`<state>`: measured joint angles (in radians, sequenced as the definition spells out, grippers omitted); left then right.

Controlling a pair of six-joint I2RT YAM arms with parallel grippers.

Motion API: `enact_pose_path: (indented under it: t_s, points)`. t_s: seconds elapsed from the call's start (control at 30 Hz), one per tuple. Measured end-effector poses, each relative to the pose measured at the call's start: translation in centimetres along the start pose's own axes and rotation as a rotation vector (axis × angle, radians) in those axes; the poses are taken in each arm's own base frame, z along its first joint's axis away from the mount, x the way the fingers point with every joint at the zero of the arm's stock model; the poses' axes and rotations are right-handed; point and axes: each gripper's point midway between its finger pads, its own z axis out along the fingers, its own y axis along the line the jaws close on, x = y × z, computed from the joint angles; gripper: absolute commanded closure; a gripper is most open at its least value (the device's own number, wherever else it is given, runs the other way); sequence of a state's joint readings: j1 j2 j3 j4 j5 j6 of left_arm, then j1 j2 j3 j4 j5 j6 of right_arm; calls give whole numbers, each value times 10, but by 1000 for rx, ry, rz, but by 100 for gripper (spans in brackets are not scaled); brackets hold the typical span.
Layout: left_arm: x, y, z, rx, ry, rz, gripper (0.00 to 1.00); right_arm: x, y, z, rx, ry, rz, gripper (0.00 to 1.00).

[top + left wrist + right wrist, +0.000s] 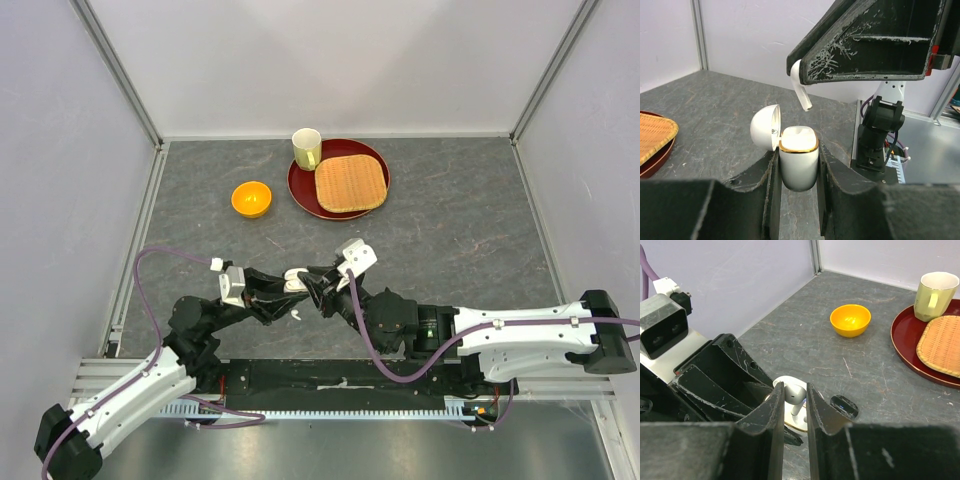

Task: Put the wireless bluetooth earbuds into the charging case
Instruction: Place the earbud in the charging case.

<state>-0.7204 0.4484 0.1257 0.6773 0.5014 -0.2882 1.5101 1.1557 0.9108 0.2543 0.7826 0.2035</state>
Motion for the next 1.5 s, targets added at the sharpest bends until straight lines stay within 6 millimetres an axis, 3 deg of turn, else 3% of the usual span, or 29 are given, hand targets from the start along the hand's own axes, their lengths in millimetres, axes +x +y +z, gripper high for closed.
enact_pose_path:
  t_s: [0.5,1.5]
  points:
    - [-10,-3,0,10,-30,17,98,10,2,-4,-12,19,-18,100]
    - [-10,-4,0,15,-30,17,98,16,-2,-3,8,11,-66,100]
